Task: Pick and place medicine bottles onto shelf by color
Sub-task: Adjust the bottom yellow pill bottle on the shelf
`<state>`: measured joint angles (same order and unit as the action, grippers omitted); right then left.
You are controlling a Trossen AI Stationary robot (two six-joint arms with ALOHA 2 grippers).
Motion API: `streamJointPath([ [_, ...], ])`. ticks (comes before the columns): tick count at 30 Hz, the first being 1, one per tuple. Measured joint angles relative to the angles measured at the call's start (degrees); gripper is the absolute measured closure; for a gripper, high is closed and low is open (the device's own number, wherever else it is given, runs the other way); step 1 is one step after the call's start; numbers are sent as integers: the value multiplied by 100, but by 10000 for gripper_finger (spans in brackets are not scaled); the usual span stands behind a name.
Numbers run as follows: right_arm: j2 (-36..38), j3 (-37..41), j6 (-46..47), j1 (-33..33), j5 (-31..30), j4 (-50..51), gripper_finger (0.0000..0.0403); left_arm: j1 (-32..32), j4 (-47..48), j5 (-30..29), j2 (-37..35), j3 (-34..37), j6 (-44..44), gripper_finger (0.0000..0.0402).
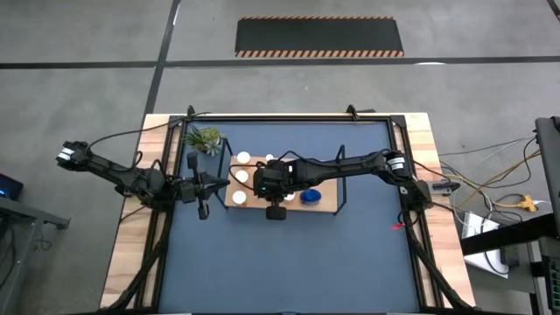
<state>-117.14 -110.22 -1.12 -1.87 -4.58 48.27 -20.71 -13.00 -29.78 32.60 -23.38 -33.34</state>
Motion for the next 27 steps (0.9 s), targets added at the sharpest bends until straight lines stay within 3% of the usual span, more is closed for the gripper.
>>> streamJointPath([
  [14, 11, -614, 143, 9, -2, 1017, 394, 0, -1, -24, 0, 0, 0, 402],
  [27, 0, -350, 306, 30, -2, 1083, 394, -2, 0, 11, 0, 0, 0, 402],
])
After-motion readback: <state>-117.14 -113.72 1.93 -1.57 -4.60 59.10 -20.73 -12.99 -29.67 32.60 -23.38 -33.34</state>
